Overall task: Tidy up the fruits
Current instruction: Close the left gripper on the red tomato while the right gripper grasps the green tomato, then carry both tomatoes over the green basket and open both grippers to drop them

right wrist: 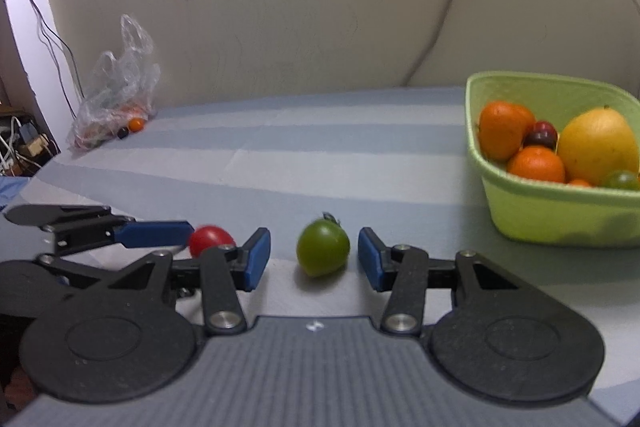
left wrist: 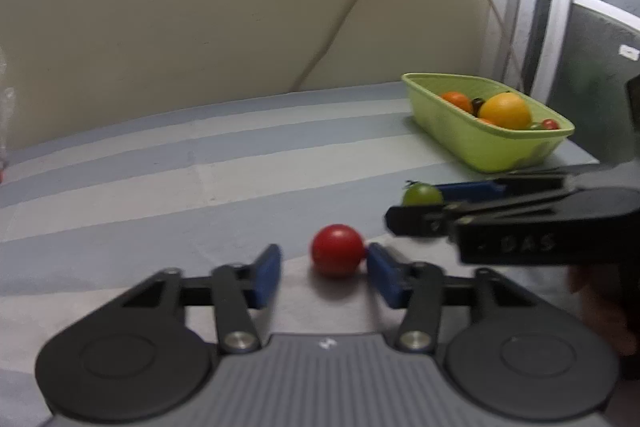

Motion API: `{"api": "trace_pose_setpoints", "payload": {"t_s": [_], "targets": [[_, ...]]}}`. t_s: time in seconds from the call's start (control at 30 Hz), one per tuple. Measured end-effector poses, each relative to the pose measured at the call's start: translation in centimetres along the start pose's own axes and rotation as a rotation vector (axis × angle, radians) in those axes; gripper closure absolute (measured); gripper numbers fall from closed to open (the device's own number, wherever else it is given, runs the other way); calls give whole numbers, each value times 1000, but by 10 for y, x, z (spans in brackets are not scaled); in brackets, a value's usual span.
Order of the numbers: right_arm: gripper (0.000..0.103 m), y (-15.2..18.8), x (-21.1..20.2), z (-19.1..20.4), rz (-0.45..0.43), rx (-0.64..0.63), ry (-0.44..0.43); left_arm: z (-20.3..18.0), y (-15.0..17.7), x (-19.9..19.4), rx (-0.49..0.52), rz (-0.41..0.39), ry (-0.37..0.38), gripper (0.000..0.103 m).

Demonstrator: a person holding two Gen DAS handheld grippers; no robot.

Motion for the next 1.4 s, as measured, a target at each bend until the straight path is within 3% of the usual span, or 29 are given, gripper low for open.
{"api": "trace_pose_setpoints", "payload": {"t_s": [0.03,0.07,0.2,0.47,0.67,0.9,1.03,1.27,1.4], "targets": [[70,0,-1,0,7,-14,5,-2,-1,0,2,0,20,73],[73,1,-3,1,10,-23,5,-4,-1,-1,13,0,10,73],[73,-9,-21,-8,-36,-5,-4,-10,-17,-5,6,-8,71,73],[73,-43,-73,-76,-227,22,165,-57,-104,1,80,-114,195,73],[73,-39,-90,-126,-264,82,246,-102,-151,65,87,-24,270,73],[73,-61,-79,-163,-282,67,263,-128,-179,134,69,64,251,73],[73,-82,-59,-197,-235,120,261,-137,-188,162,71,93,239,73],[72,-81,-26,-206,-165,90,239,-132,-179,185,63,141,202,72],[71,-80,-23,-205,-163,75,250,-133,-178,187,60,126,192,72]]}}
Point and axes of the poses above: each gripper's, at about its wrist camera, not at the fingertips, and x roughly the way its jaws point, z to its left, y to its underside, the point moved 5 cm from there along x, roughly the way its jaws point, and after that the axes turned 2 degrees about x, right-handed, at the moved point
